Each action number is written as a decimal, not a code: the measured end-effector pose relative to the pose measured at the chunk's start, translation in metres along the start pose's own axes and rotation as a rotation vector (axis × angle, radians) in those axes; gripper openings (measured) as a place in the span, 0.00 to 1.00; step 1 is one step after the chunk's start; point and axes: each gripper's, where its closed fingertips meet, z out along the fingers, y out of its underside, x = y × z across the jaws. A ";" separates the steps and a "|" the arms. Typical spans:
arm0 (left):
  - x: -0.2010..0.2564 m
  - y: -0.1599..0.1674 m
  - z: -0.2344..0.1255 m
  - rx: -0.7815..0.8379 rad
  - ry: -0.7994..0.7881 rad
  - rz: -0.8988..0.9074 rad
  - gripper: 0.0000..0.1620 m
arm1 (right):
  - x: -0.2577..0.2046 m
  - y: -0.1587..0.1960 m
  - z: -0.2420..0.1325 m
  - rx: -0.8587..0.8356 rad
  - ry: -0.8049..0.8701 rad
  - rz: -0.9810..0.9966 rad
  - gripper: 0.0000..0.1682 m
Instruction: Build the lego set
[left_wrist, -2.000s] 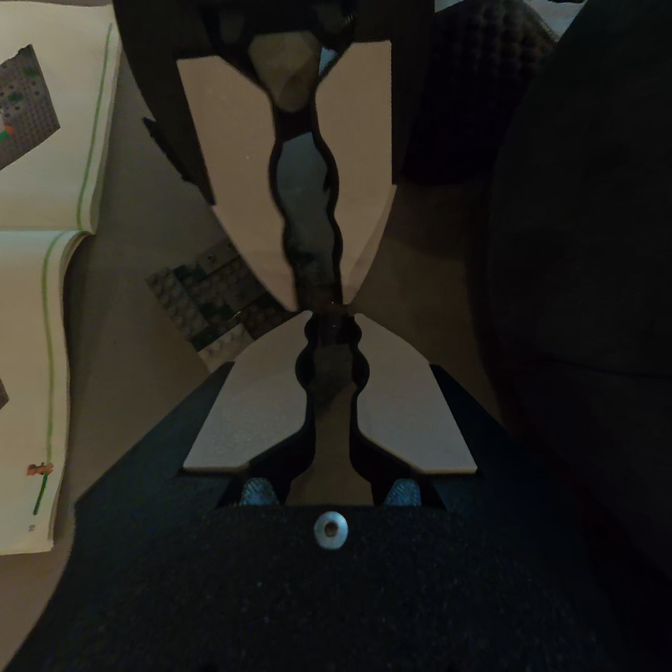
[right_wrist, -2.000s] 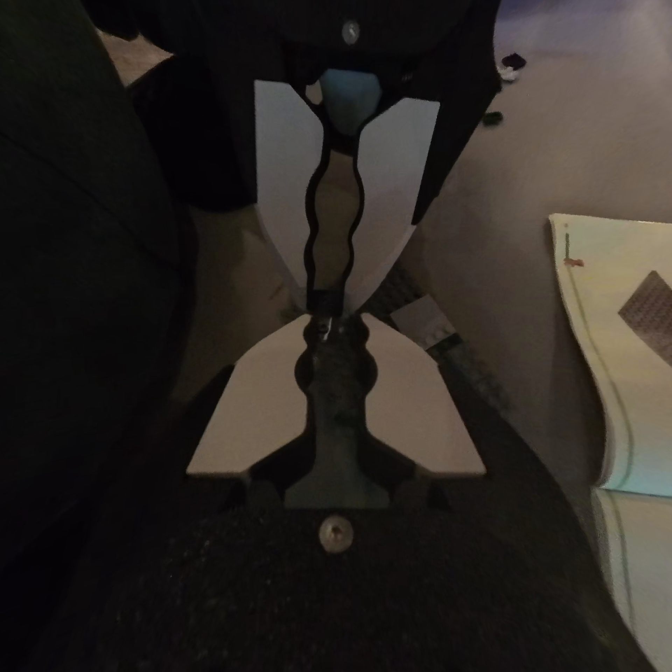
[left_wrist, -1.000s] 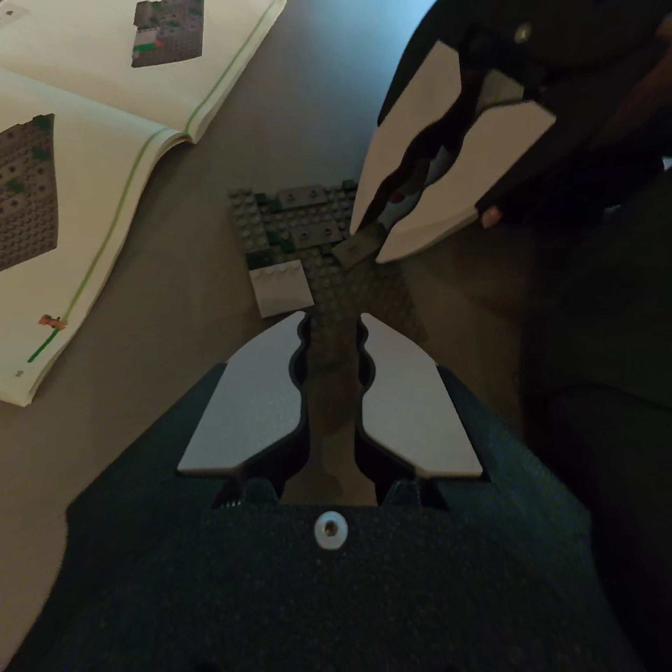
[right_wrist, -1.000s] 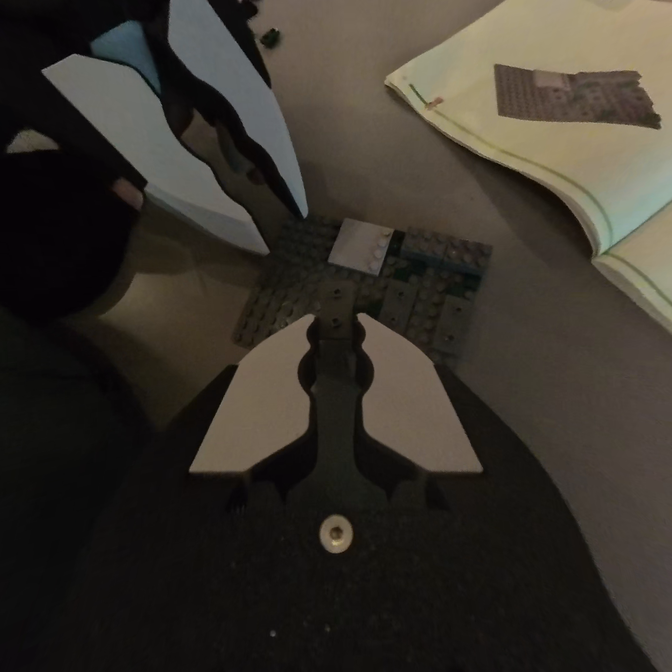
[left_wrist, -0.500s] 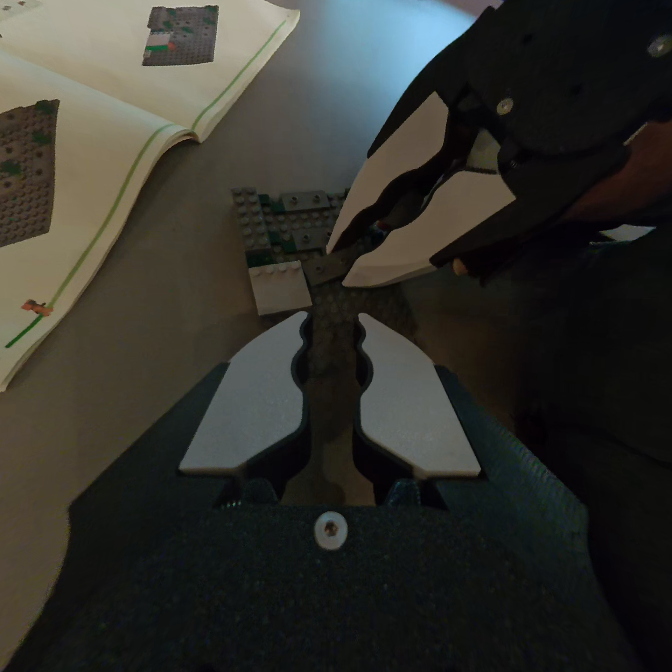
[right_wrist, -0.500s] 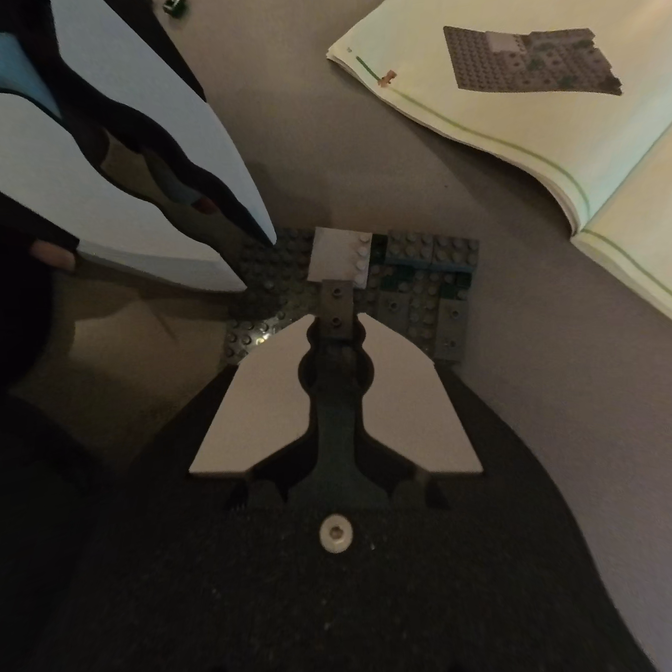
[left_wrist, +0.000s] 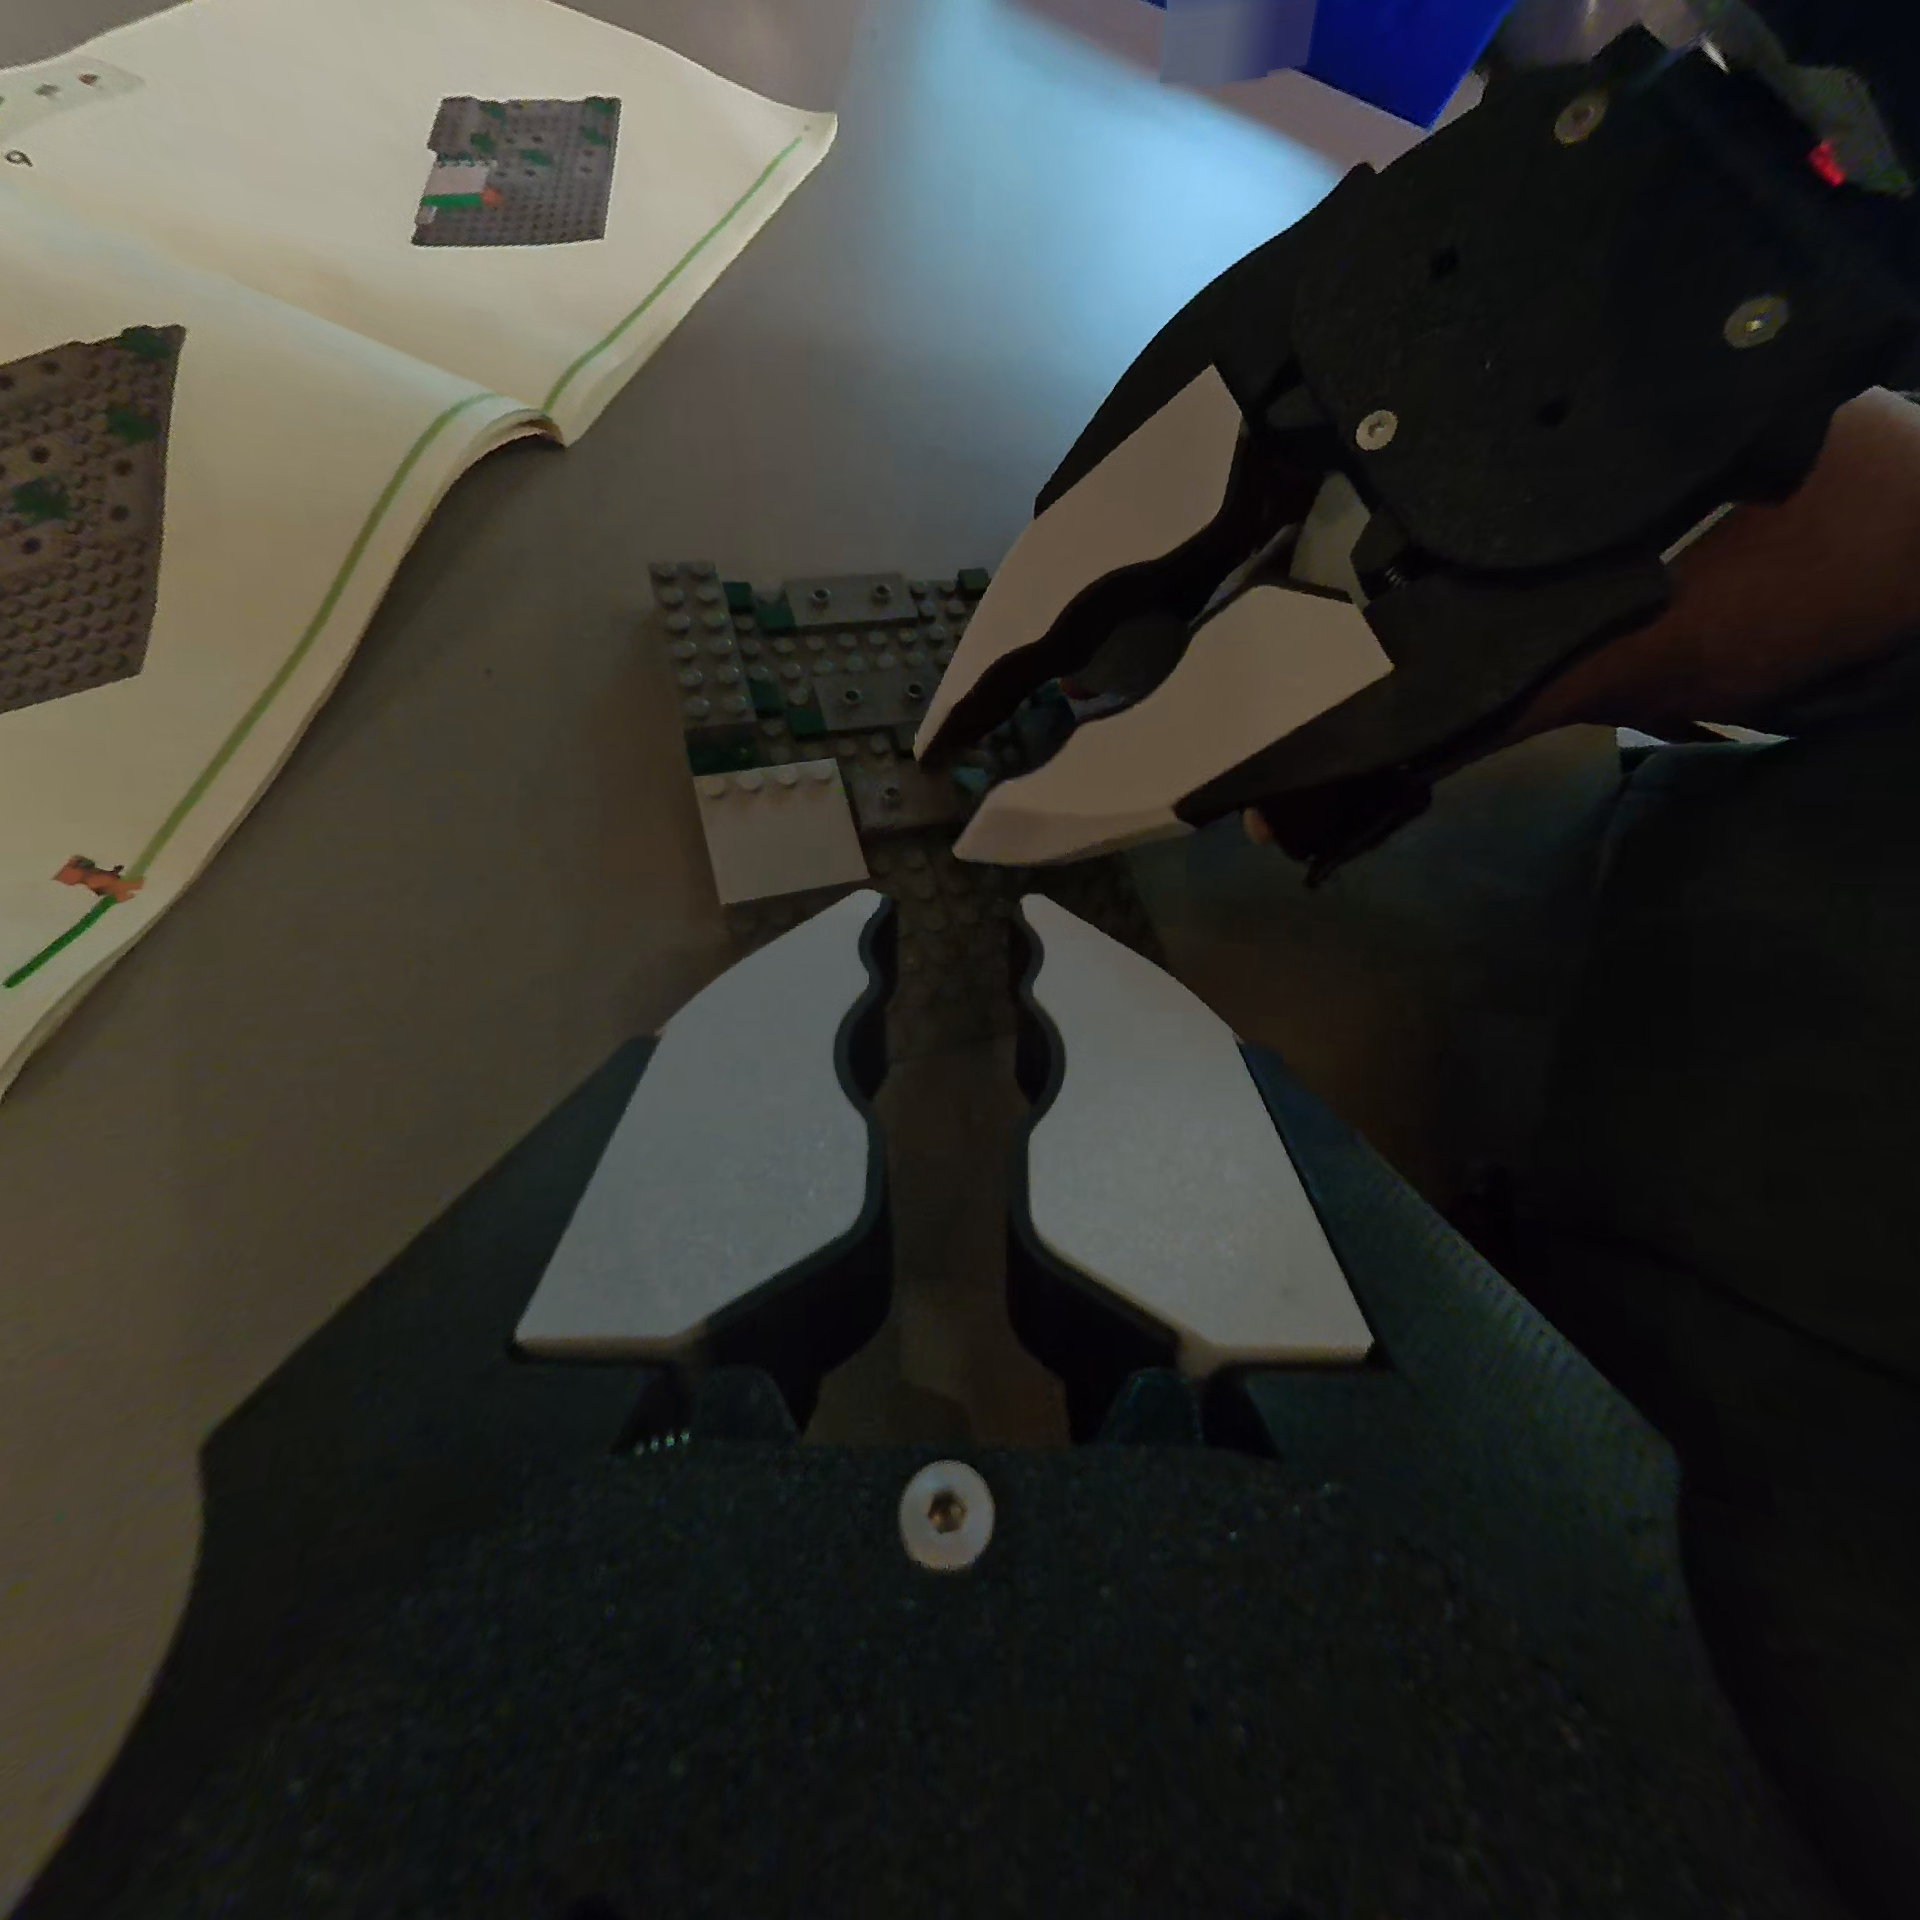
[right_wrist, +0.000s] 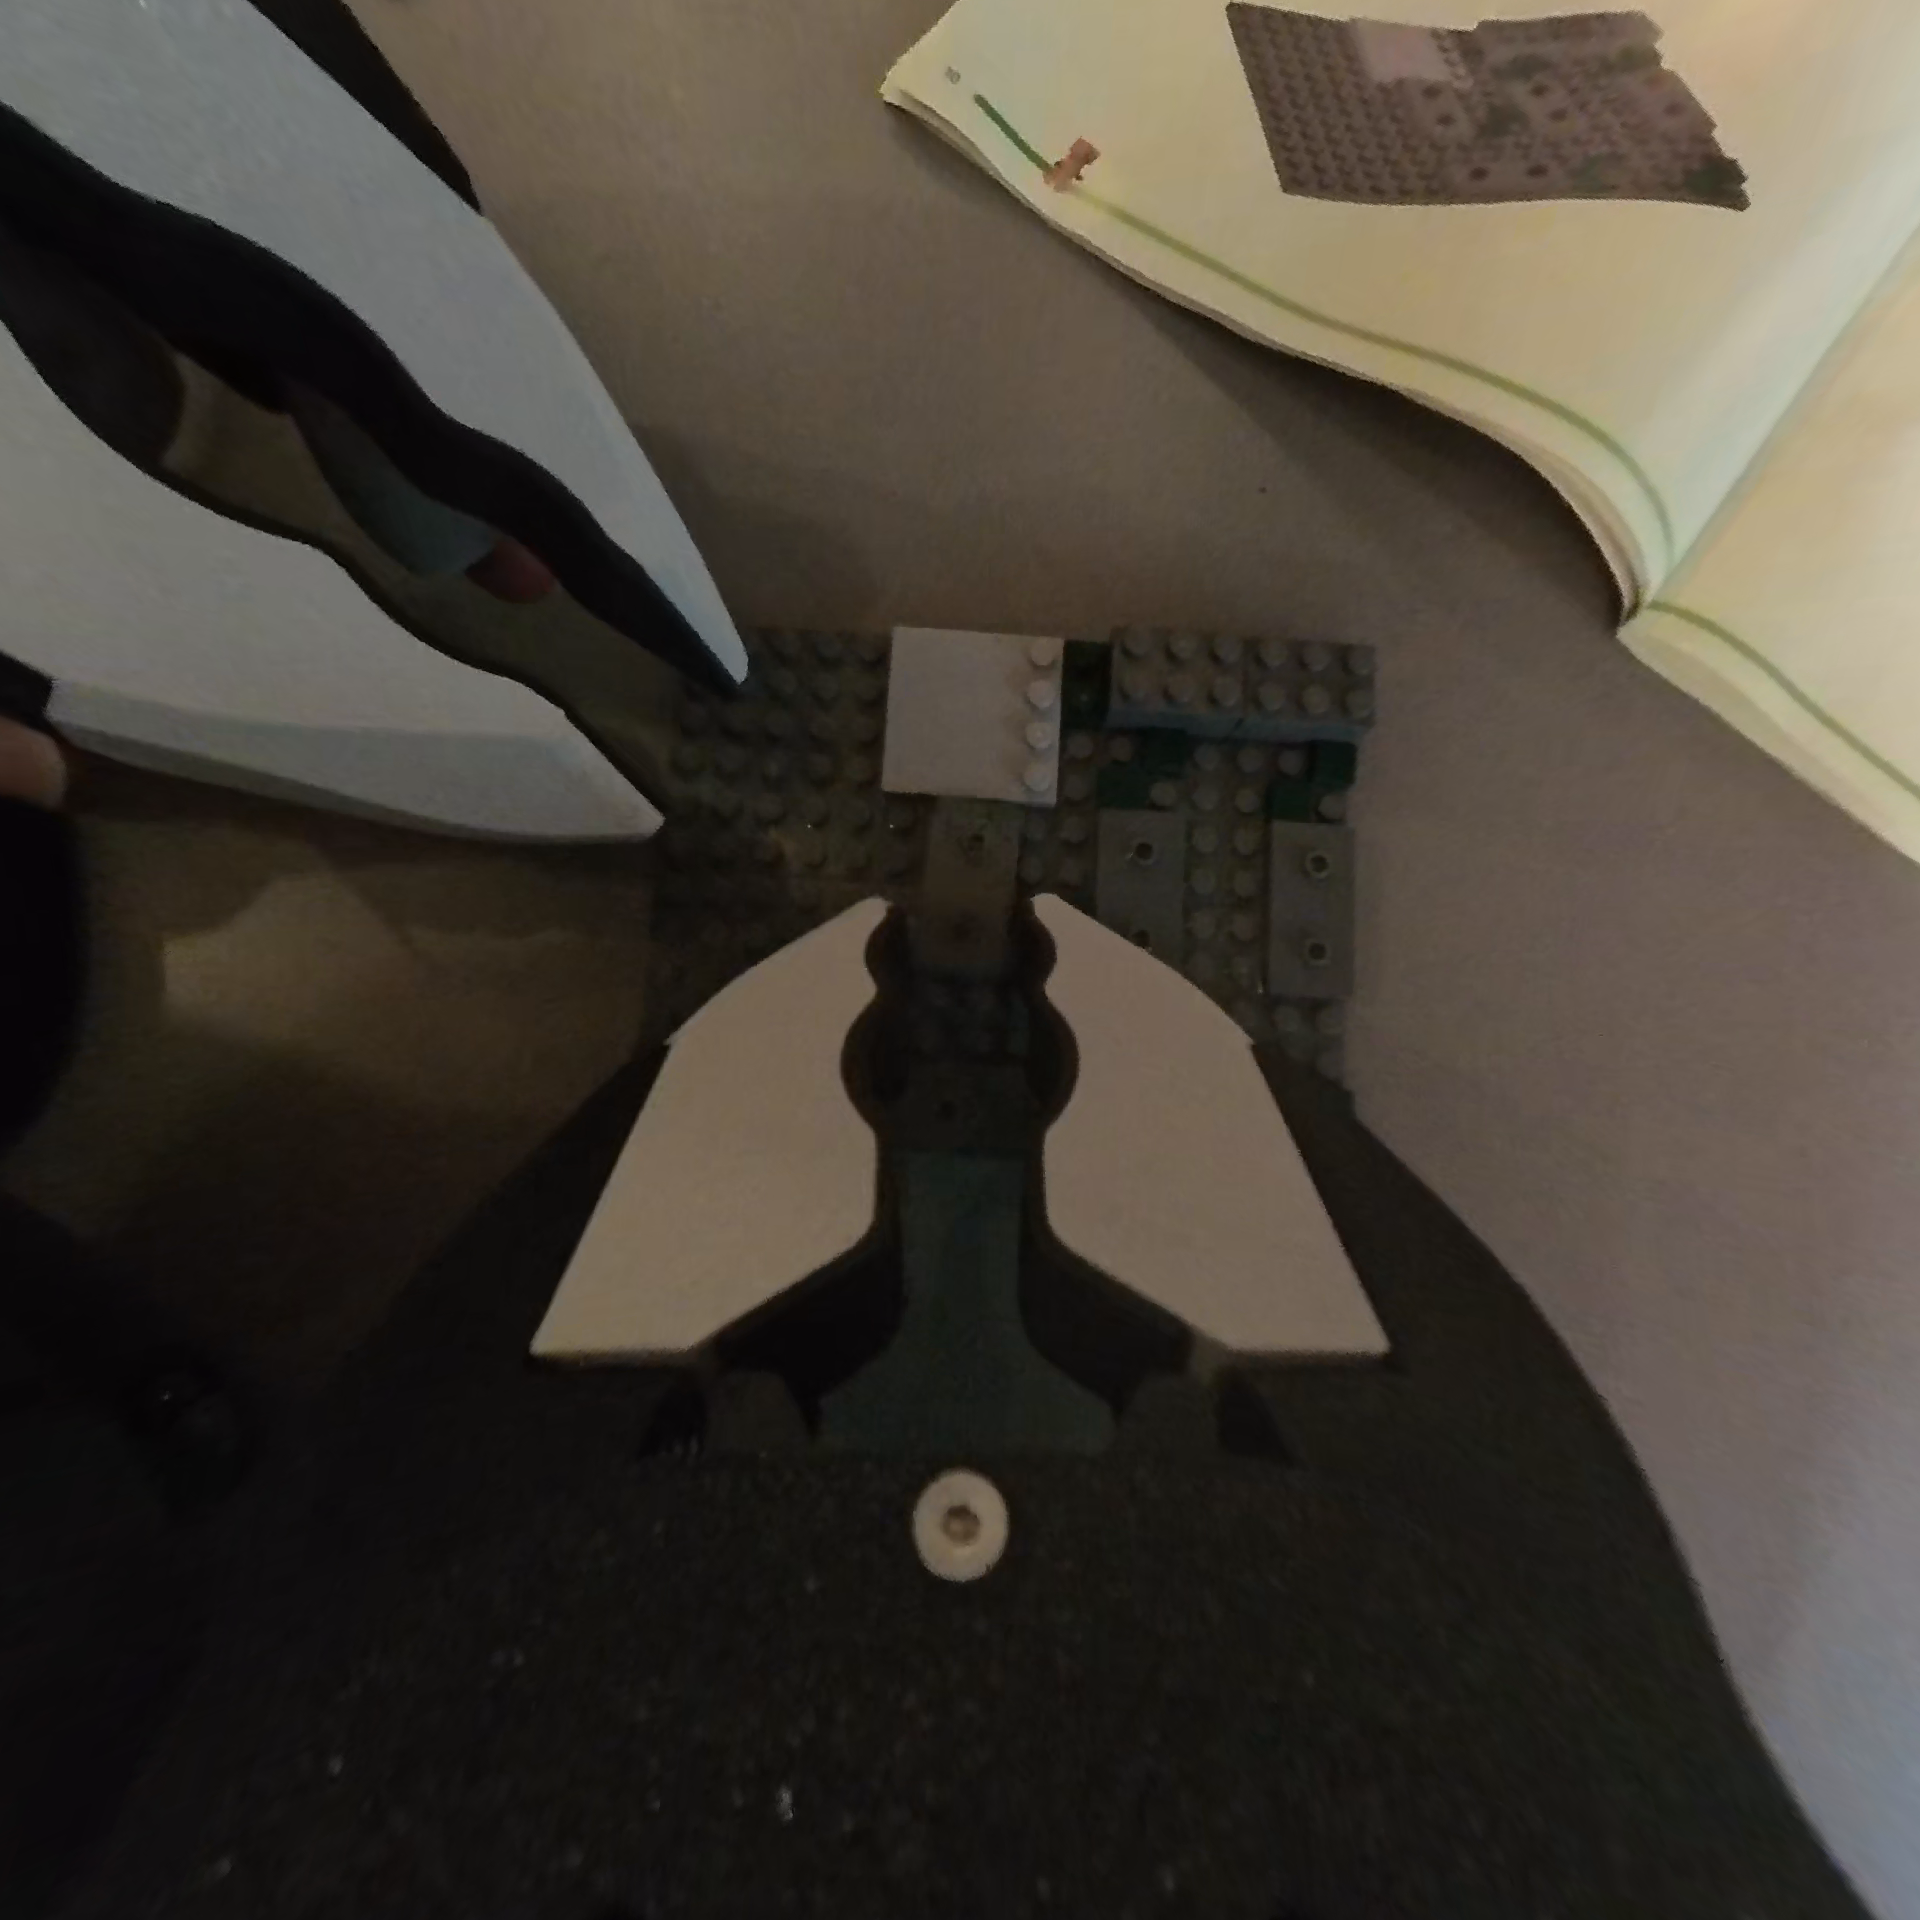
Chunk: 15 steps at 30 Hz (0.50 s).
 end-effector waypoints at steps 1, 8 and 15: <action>0.000 0.000 0.000 0.000 0.000 0.000 0.12 | 0.000 0.000 0.000 0.001 -0.002 0.000 0.14; 0.000 0.001 0.001 0.002 0.003 -0.004 0.12 | 0.003 -0.005 -0.010 0.046 -0.016 -0.058 0.21; 0.001 0.003 0.003 -0.005 0.016 -0.013 0.11 | 0.005 -0.007 -0.018 0.059 -0.080 -0.112 0.17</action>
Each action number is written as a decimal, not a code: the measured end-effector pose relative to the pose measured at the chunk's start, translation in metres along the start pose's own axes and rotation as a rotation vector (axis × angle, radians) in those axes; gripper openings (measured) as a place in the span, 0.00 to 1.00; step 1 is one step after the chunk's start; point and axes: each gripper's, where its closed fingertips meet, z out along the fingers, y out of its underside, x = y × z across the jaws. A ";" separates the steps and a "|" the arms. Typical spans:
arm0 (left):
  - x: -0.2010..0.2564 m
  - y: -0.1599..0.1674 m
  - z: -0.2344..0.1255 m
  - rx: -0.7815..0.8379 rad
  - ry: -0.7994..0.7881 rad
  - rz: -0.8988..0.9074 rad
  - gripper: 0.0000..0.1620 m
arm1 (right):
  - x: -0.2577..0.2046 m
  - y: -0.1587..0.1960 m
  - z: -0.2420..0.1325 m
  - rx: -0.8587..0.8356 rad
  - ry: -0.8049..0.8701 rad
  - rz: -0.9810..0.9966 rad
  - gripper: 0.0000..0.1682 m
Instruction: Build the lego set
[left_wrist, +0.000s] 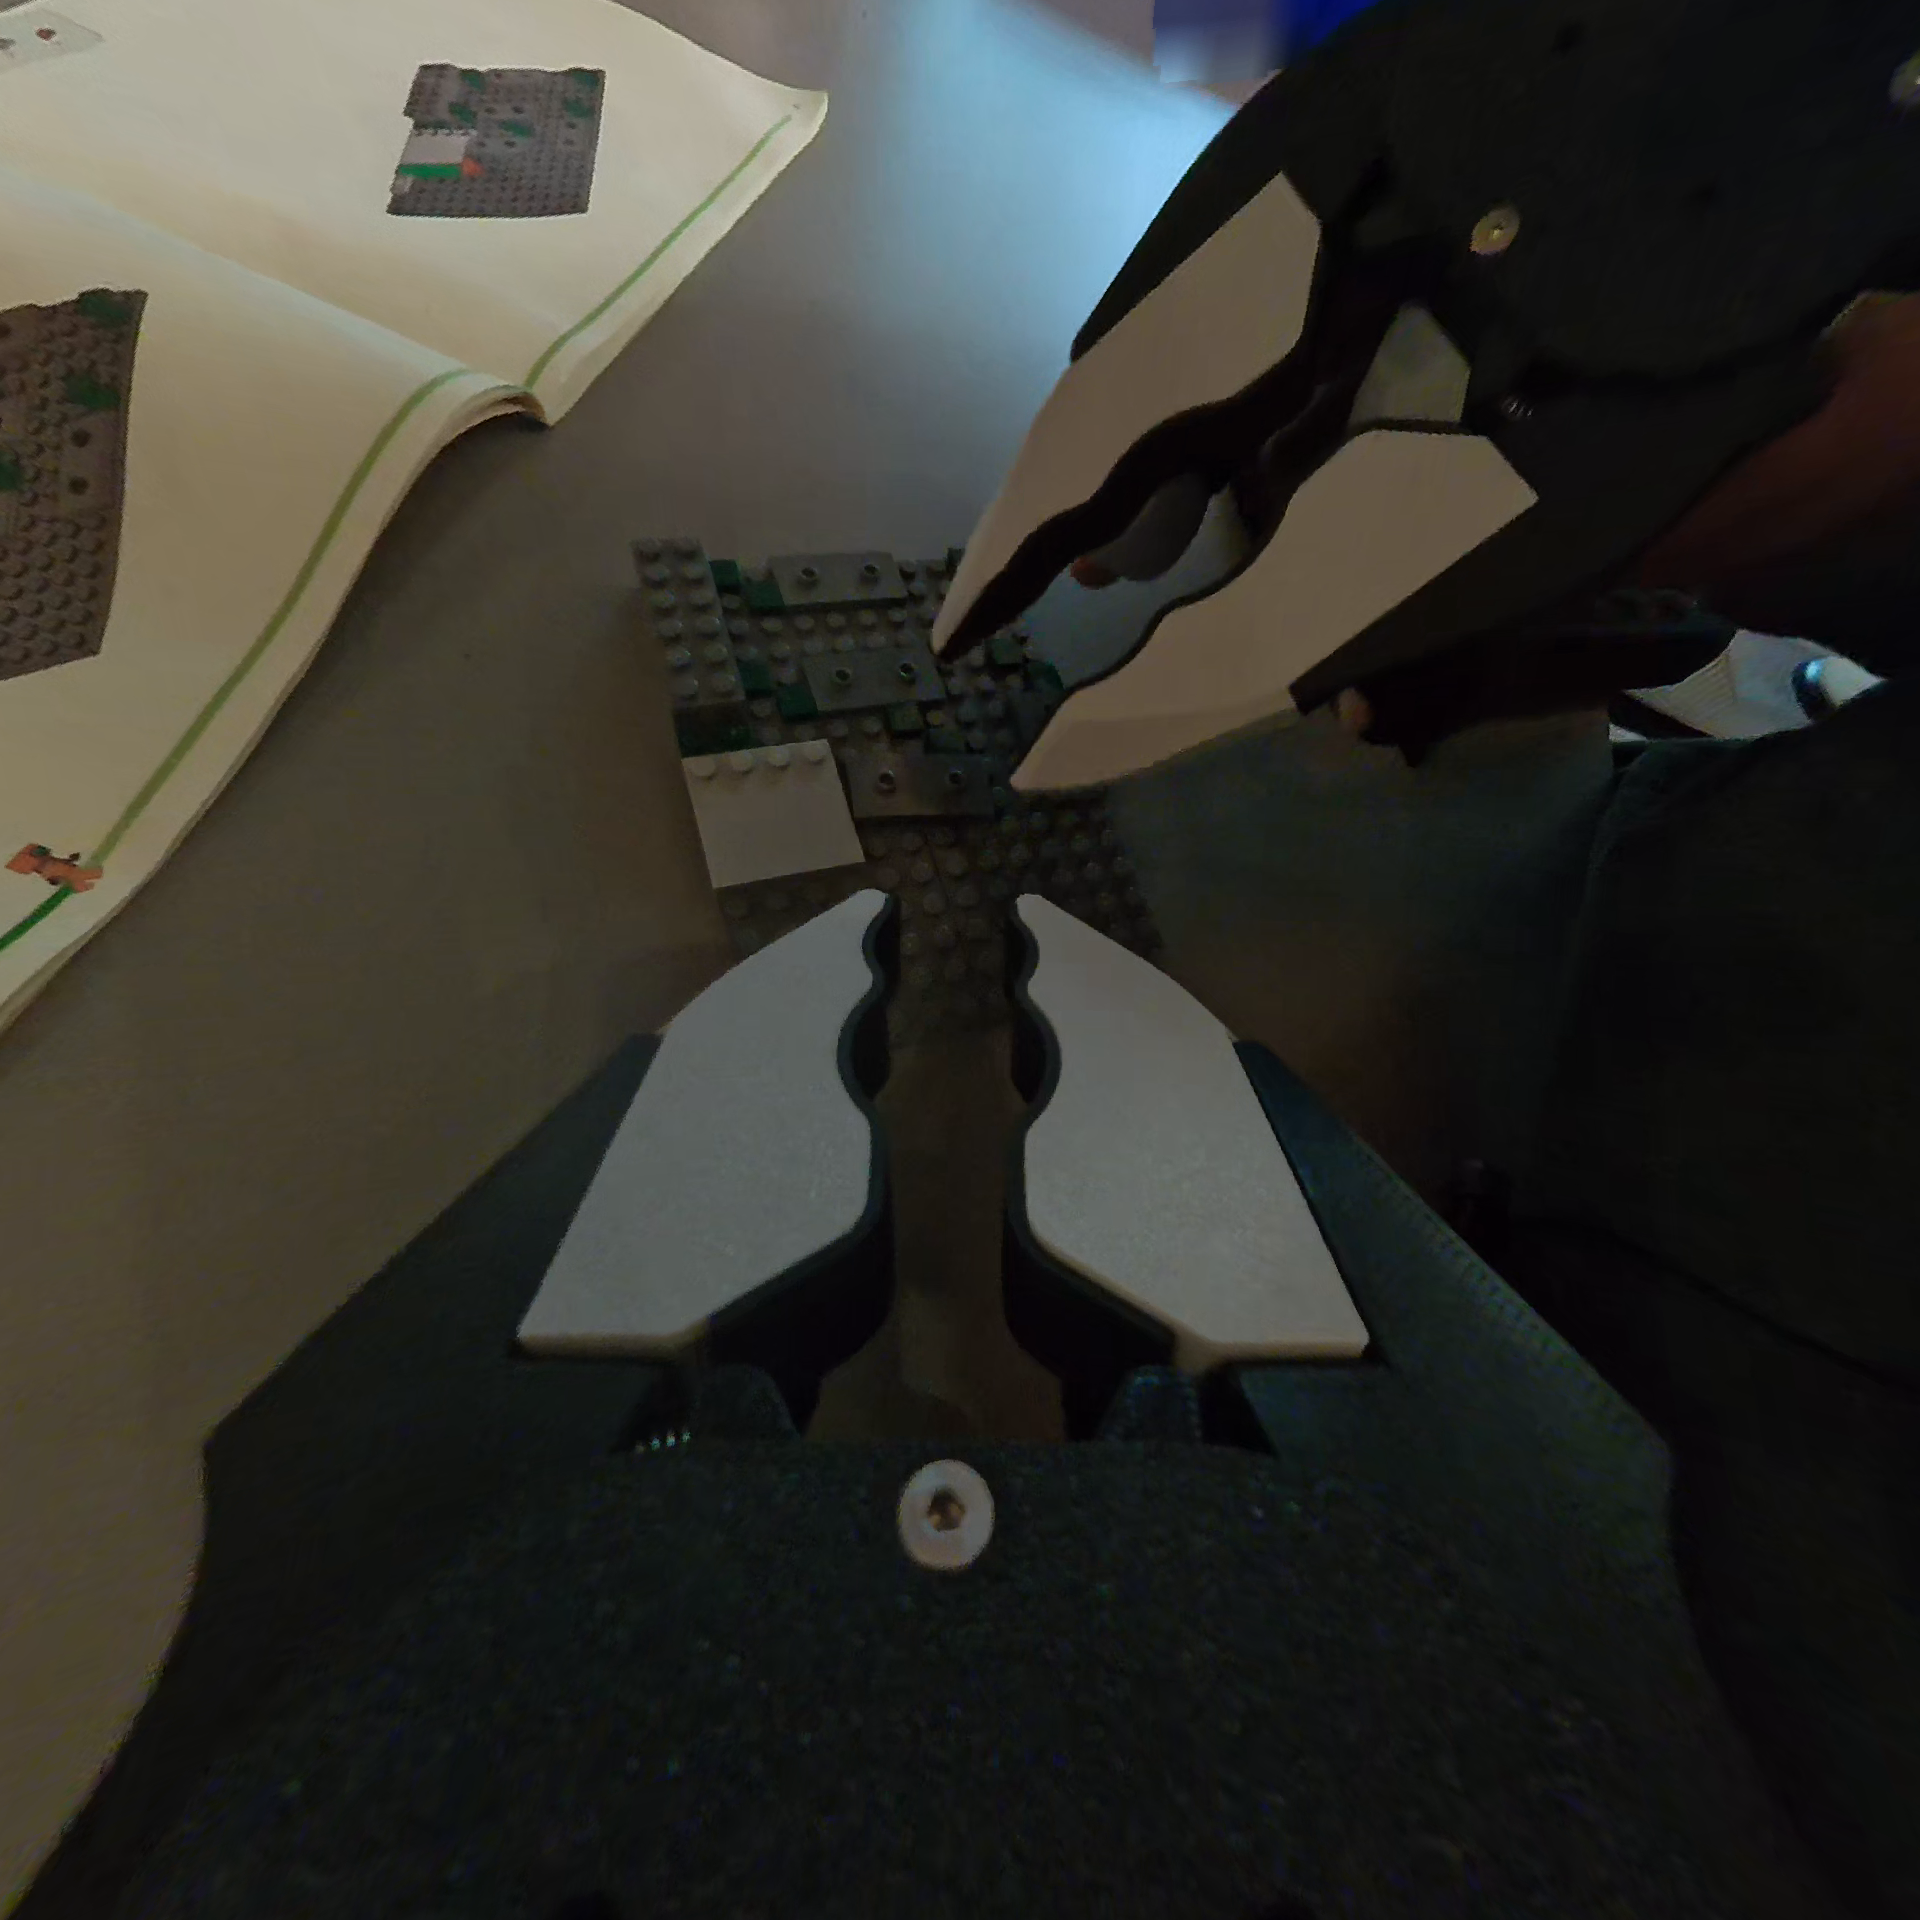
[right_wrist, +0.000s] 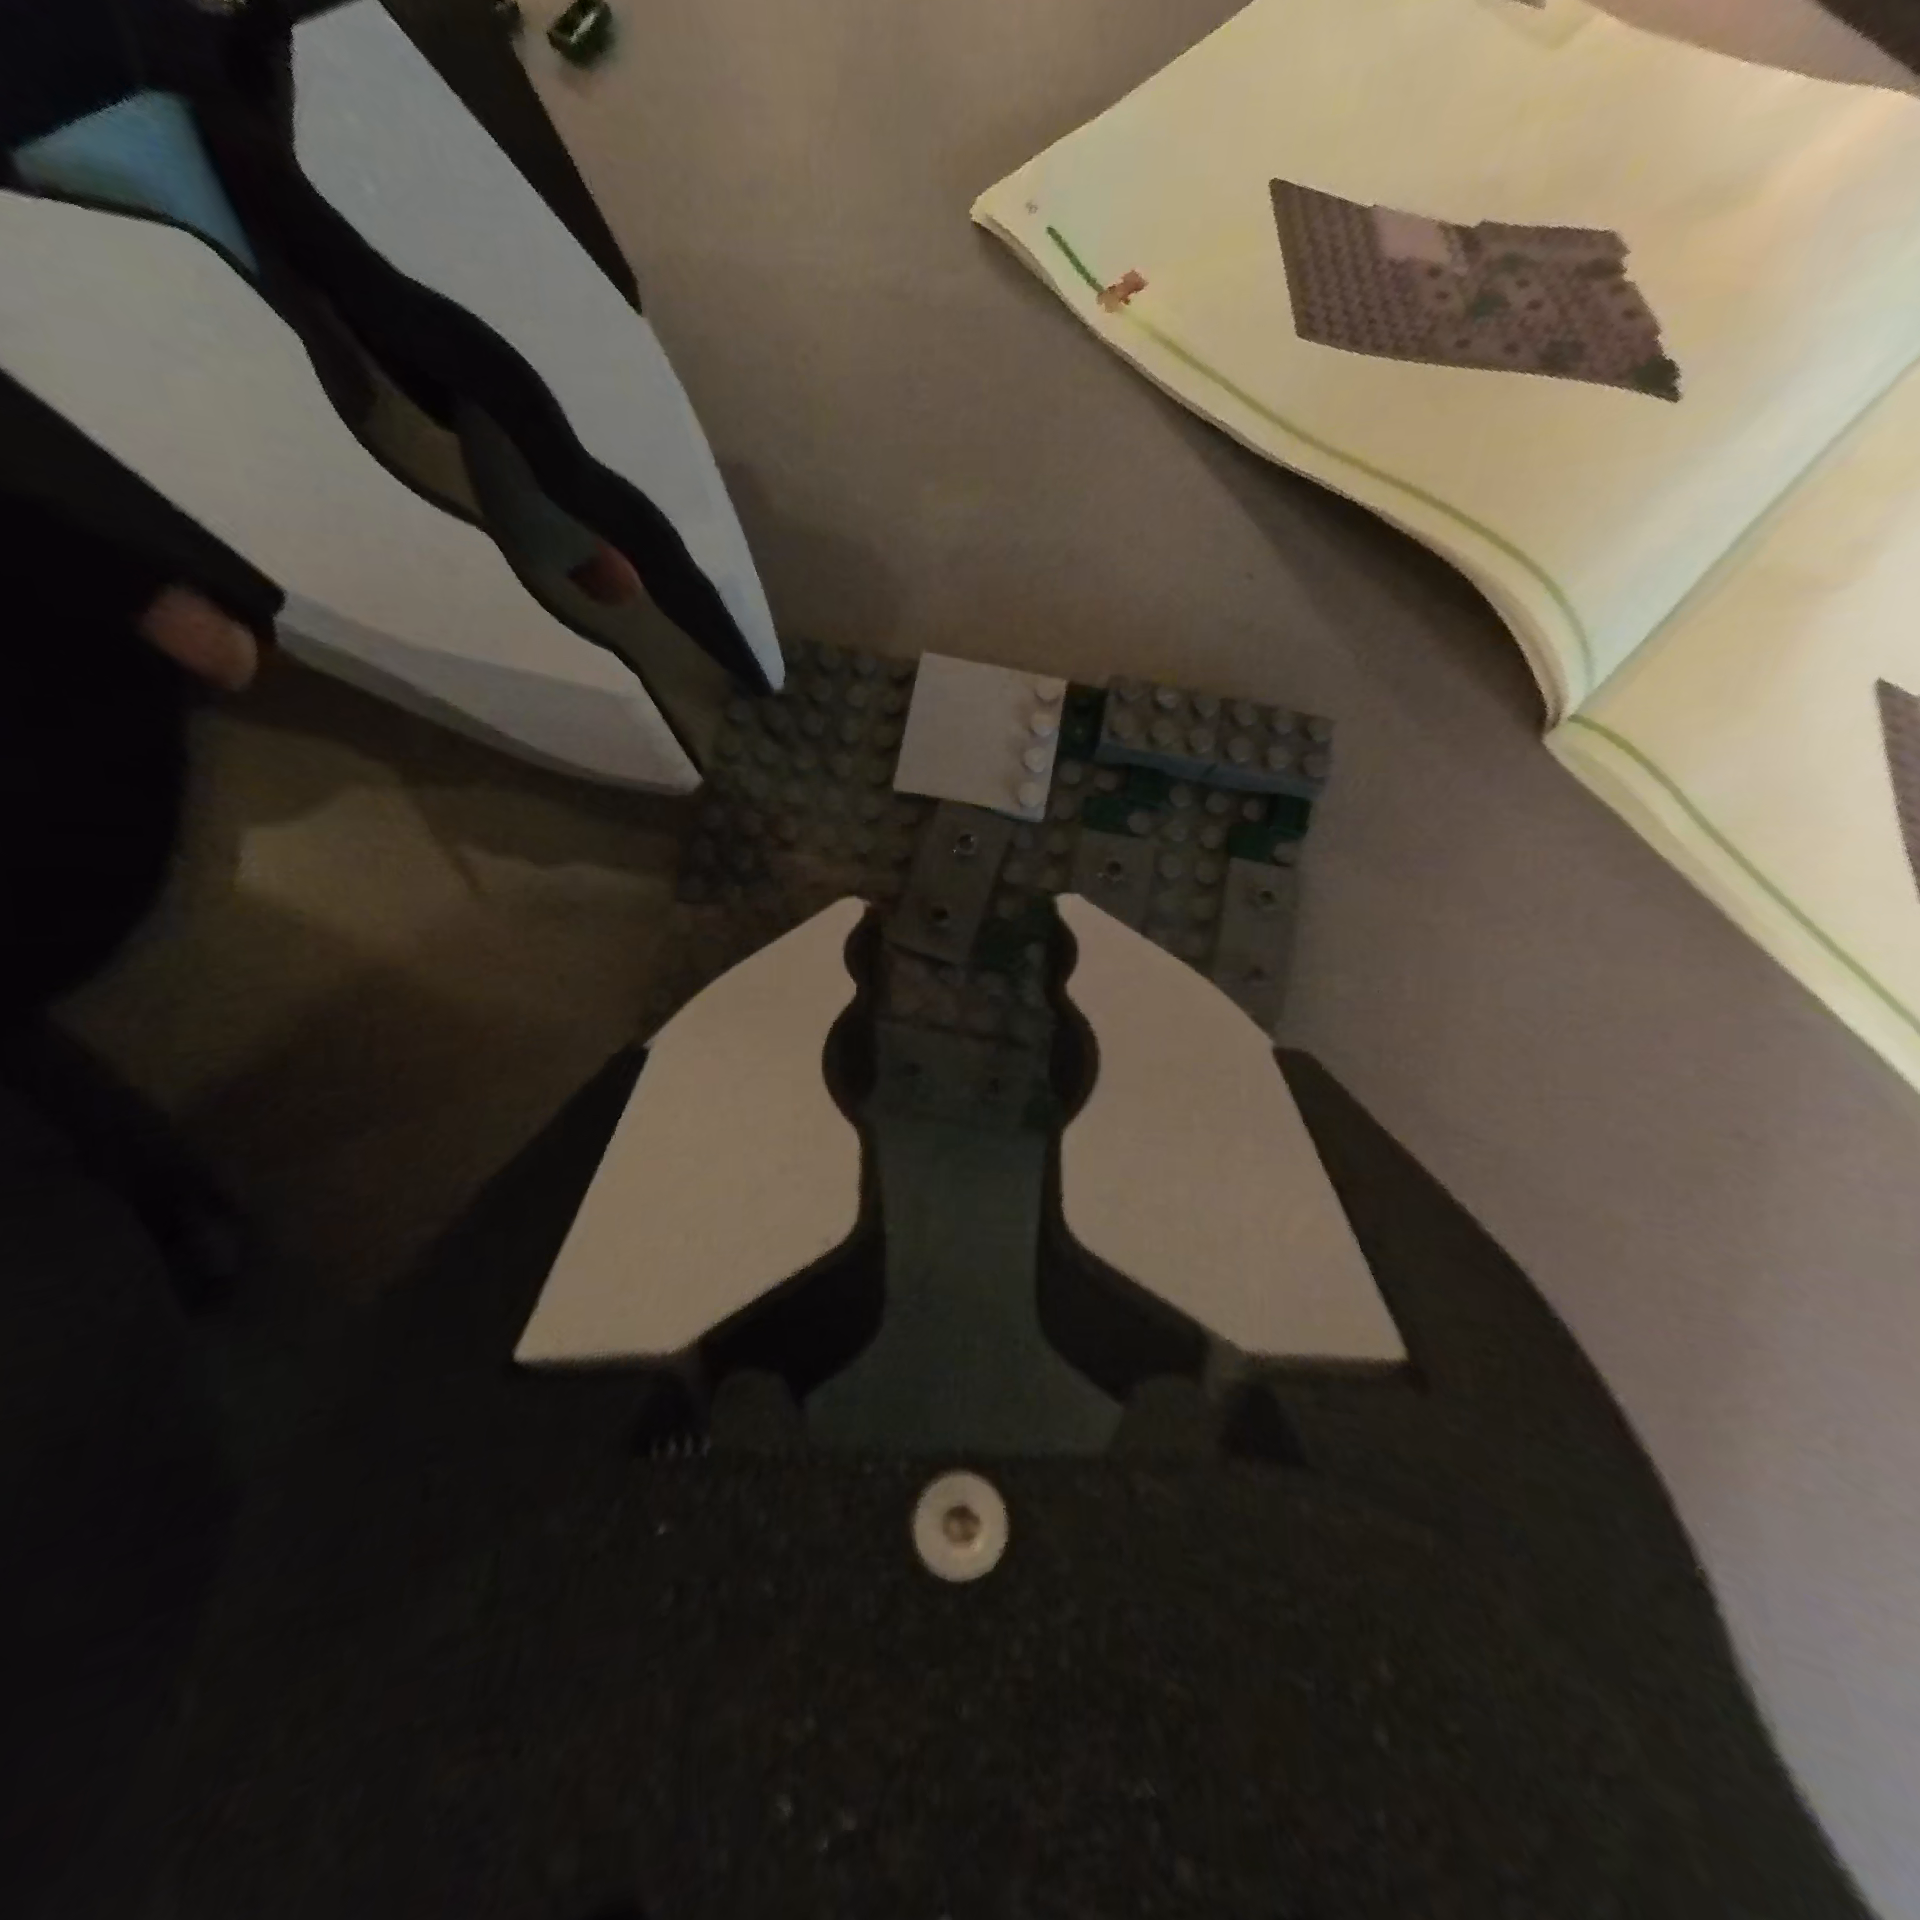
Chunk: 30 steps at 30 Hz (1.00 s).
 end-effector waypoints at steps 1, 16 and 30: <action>0.000 0.001 0.000 -0.002 0.001 -0.001 0.11 | -0.001 0.001 0.003 -0.006 0.000 -0.001 0.17; 0.000 0.003 0.002 -0.006 0.016 -0.017 0.11 | 0.001 0.001 0.021 -0.038 -0.025 -0.066 0.10; 0.000 0.005 0.002 -0.012 0.020 -0.021 0.11 | 0.002 0.001 0.020 -0.042 -0.052 -0.103 0.12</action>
